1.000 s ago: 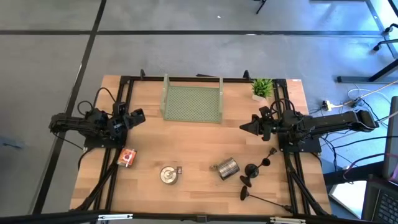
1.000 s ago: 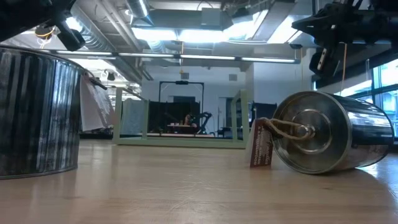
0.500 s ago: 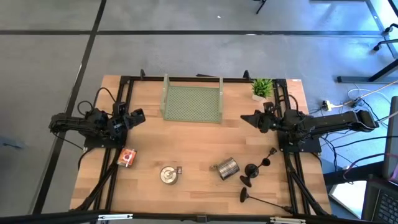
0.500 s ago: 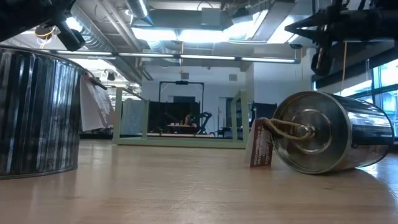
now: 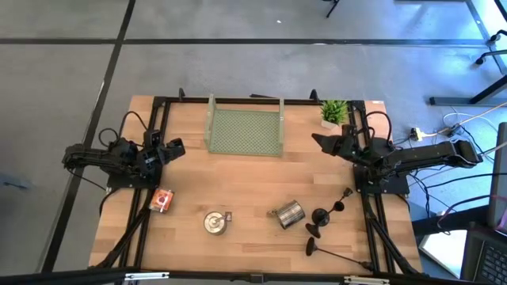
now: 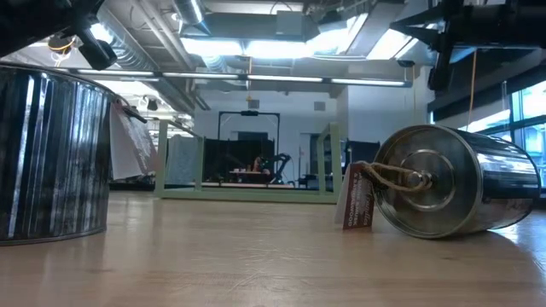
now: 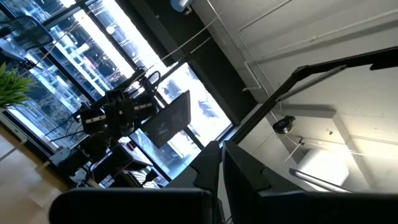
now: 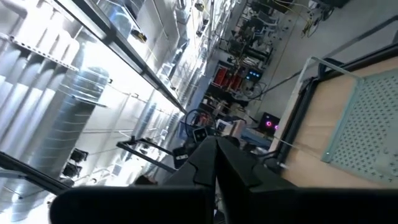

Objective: Pick & Place candle stick holders
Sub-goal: Prepare the shelf

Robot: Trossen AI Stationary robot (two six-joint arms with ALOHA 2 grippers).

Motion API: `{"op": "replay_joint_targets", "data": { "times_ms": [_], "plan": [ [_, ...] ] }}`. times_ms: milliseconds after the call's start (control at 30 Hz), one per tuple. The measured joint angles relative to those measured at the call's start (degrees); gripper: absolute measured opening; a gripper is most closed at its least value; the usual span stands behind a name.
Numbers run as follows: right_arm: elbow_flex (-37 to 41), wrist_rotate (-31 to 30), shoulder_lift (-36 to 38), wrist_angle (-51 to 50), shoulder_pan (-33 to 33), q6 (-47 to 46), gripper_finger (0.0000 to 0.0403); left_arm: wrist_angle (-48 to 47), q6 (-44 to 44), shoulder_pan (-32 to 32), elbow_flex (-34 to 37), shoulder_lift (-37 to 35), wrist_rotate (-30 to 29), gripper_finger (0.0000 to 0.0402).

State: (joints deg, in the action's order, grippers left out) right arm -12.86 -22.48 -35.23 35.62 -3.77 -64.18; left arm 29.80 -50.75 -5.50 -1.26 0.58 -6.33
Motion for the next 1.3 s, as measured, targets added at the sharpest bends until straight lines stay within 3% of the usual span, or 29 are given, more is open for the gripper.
{"op": "replay_joint_targets", "data": {
  "times_ms": [100, 200, 300, 367, 433, 600, 733, 900, 1033, 1167, 1300],
  "plan": [
    [0.0, 0.0, 0.0, 0.4, 0.0, -1.5, 0.0014, 0.5, 1.1, 0.0, 0.0, 0.0, -1.8, 0.0015],
    [0.0, 0.5, 0.0, 0.4, 0.0, -3.3, 0.0014, 2.2, 1.3, 0.0, 0.0, 0.0, -12.9, 0.0016],
    [0.0, 0.4, 0.0, 0.6, 0.0, -5.3, 0.0014, 4.8, -8.2, 0.0, 0.0, 0.0, -25.0, 0.0015],
    [0.0, 0.4, 0.0, 1.0, 0.0, -5.3, 0.0014, 6.1, -13.2, 0.0, 0.0, 0.0, -25.5, 0.0015],
    [0.0, -0.7, 0.0, 0.9, 0.0, -5.2, 0.0014, 8.0, -12.9, 0.0, 0.0, 0.0, -25.6, 0.0015],
    [0.0, -3.0, 0.0, 0.9, 0.0, -4.3, 0.0014, 14.1, -15.1, 0.0, 0.0, 0.0, -32.7, 0.0015],
    [0.0, -3.0, -0.1, 0.4, 0.0, -3.6, 0.0014, 16.0, -12.2, 0.2, -1.1, 0.0, -32.9, 0.0015],
    [0.0, -3.0, -1.2, 0.5, 0.0, -2.8, 0.0014, 16.3, -4.5, 1.1, -8.3, 2.3, -20.3, 0.0015],
    [0.0, -3.0, -2.7, 0.7, 0.0, -3.2, 0.0014, 12.5, 3.1, 1.3, -18.6, 7.6, -4.3, 0.0015],
    [0.0, -2.9, -3.9, 0.8, 0.0, -4.5, 0.0014, -11.2, 9.0, 1.3, -32.0, 14.8, 8.1, 0.0015],
    [0.0, -0.4, -5.0, 0.8, 0.0, -8.6, 0.0014, -41.9, 12.5, 1.3, -44.7, 22.3, 11.1, 0.0015]
  ]
}}
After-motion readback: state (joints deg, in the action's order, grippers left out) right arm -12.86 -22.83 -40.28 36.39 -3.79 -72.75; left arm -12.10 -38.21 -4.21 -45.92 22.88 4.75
